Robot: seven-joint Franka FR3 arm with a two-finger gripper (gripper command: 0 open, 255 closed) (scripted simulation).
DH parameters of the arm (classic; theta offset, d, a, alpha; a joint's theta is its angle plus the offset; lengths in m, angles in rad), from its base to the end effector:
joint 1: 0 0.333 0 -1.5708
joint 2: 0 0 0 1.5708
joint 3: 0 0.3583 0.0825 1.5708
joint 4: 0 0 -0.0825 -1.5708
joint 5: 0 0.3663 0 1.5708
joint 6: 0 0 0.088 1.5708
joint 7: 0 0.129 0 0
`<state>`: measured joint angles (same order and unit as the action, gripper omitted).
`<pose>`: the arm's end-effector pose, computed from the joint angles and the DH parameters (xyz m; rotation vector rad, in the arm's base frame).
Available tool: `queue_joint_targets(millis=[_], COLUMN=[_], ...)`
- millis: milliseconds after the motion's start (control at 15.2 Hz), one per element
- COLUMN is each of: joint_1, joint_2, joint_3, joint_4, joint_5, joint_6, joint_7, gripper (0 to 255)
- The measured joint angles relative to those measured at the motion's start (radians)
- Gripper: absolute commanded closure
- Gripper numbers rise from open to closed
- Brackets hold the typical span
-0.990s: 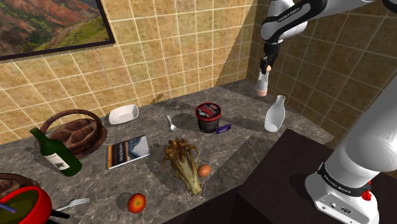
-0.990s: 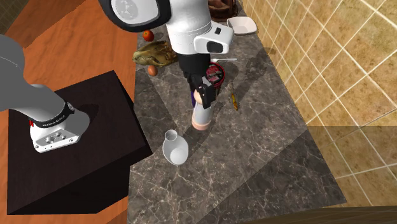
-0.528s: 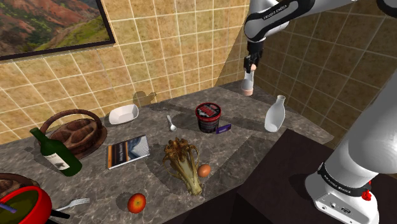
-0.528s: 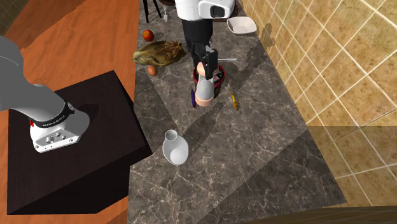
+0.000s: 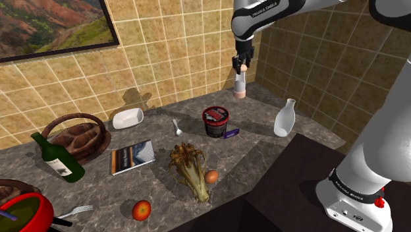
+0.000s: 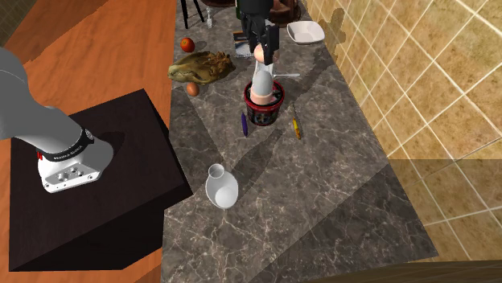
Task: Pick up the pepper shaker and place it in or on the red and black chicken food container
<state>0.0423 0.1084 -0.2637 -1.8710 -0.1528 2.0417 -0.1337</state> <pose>0.5697 -0.1345 0.4904 2.9656 -0.0301 0.0516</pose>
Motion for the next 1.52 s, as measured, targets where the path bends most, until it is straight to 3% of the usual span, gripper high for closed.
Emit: queue_joint_targets(millis=[726, 1518], joint_1=[0.094, 0.100], joint_2=[0.204, 0.239], joint_3=[0.076, 0.080], joint_4=[0.341, 0.235], joint_5=[0.030, 0.028], joint_6=[-0.166, -0.030], joint_7=[0.148, 0.177], gripper=[255, 255])
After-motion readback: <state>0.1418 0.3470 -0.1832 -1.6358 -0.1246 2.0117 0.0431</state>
